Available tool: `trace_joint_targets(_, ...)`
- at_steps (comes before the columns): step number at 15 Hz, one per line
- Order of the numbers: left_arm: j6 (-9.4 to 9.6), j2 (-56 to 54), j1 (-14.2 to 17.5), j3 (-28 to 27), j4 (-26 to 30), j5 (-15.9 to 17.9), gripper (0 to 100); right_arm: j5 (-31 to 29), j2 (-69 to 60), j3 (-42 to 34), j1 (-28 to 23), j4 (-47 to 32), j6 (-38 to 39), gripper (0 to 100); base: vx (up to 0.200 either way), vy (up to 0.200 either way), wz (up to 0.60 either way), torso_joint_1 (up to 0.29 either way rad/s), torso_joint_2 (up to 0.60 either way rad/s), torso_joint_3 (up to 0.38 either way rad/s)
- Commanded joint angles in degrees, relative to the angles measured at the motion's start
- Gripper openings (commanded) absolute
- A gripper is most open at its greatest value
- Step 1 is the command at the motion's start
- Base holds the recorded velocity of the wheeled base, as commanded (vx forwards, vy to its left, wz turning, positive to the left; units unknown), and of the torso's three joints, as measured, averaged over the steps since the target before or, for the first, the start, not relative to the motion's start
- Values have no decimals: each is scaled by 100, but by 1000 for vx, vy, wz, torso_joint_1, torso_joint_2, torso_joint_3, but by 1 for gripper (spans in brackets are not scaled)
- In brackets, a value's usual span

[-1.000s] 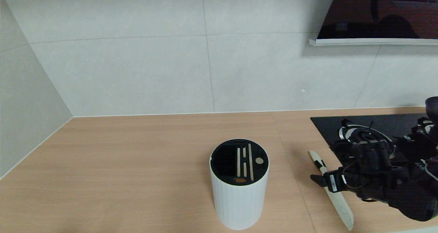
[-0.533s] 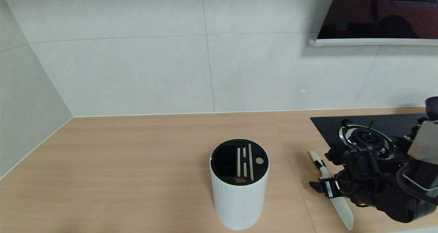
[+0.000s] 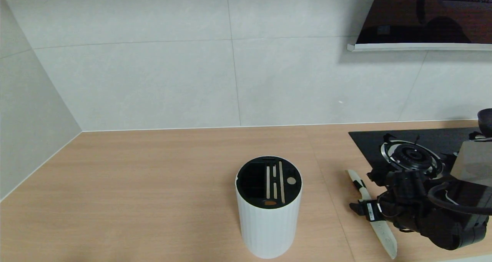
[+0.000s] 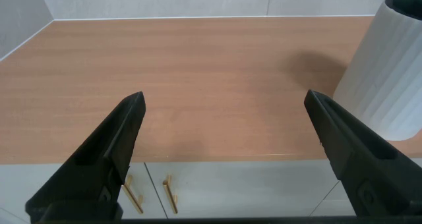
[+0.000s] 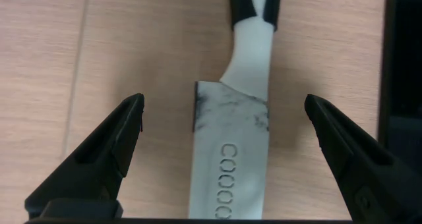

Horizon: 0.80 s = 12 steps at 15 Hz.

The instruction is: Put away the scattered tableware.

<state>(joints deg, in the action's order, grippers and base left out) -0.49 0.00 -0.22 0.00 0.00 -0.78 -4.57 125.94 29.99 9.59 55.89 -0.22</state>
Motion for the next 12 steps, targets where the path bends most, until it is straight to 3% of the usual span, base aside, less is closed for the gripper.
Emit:
trace_joint_targets(1, -4, 0, 4, 0, 0, -1, 100, 0, 36, 7, -28, 0, -4, 100, 0, 0, 0, 0, 0, 0)
trace_joint_targets(4, -4, 0, -4, 0, 0, -1, 100, 9, 18, -2, -28, 0, -13, 100, 0, 0, 0, 0, 0, 0)
trace_joint_targets(5, -4, 0, 4, 0, 0, -1, 100, 9, 18, -2, -28, 0, -13, 0, 0, 0, 0, 0, 0, 0)
trace_joint_targets(12, -4, 0, -4, 0, 0, -1, 100, 9, -8, -28, -28, 0, -13, 0, 0, 0, 0, 0, 0, 0)
